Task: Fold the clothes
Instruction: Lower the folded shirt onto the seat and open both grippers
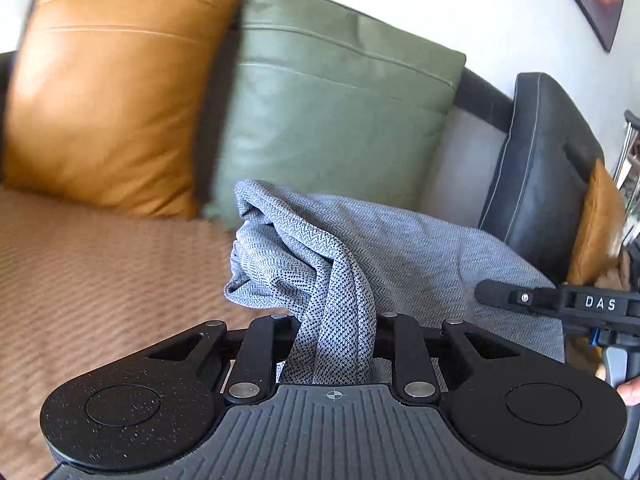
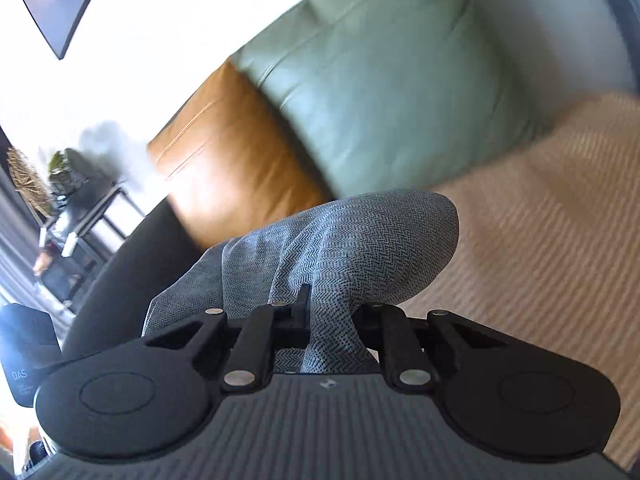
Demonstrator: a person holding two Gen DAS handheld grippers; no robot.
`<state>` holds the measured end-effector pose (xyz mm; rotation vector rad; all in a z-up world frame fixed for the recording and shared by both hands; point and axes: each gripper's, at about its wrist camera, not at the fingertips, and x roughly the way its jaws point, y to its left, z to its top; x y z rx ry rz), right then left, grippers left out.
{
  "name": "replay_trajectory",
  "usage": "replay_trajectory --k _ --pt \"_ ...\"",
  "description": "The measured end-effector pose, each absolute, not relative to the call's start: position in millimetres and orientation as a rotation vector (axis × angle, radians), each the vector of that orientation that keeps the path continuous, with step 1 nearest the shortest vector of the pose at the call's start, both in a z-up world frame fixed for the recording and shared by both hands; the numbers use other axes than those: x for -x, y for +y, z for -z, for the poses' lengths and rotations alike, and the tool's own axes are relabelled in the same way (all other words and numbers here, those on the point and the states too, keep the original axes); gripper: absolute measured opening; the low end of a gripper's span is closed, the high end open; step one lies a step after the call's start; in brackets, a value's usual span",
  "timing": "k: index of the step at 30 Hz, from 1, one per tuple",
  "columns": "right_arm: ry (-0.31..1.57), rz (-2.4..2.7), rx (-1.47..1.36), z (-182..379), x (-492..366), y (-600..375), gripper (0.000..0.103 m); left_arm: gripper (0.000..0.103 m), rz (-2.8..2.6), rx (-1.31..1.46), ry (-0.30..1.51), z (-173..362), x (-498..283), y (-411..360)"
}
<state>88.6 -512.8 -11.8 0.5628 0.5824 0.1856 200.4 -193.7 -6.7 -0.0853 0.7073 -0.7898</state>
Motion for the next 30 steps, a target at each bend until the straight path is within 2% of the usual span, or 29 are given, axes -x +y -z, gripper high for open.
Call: replay_trajectory --k 2,4,5,6,8,16,19,22,26,28,30 --pt "0.575 -0.169 -0.515 11.4 -119.5 -540.3 0.016 0.021 0.789 0.085 0.718 25.9 -224.2 -232.0" --pt "0.581 -0.134 -0.449 26.0 -149.4 -566.3 0.019 0.038 0.756 0.037 0.776 55.4 -245.4 -261.4" --pt "0.615 -0.087 -0.418 37.8 -164.8 -577.1 0.03 0.047 0.728 -0.004 0.82 72.0 -254.6 -272.6" --pt "0.681 -0.017 -0.391 51.7 -177.4 -585.4 0.043 0.048 0.707 -0.034 0.857 87.1 -260.7 -276.9" --pt "0.789 0.104 -0.33 75.8 -193.5 -597.1 0.042 0.046 0.703 -0.072 0.836 98.0 -258.6 -268.3" --pt "0.645 0.079 -0.2 68.7 -177.1 -599.1 0.04 0.048 0.703 -0.083 0.745 76.8 -254.8 -267.1" --pt "0.639 0.044 -0.145 69.1 -199.6 -591.6 0.04 0.057 0.709 -0.126 0.699 69.2 -261.0 -301.7" --pt "0.657 0.046 -0.102 79.5 -229.7 -586.6 0.04 0.058 0.718 -0.165 0.684 75.9 -274.0 -327.2" --pt "0.688 0.082 -0.048 107.6 -262.9 -588.4 0.041 0.059 0.683 -0.276 0.77 115.2 -300.0 -361.4" --pt "0.719 0.092 -0.039 117.9 -271.5 -593.6 0.041 0.065 0.658 -0.309 0.721 126.6 -298.2 -365.6" --pt "0.734 0.089 -0.031 112.5 -273.1 -595.0 0.041 0.065 0.671 -0.276 0.733 115.9 -289.9 -355.5"
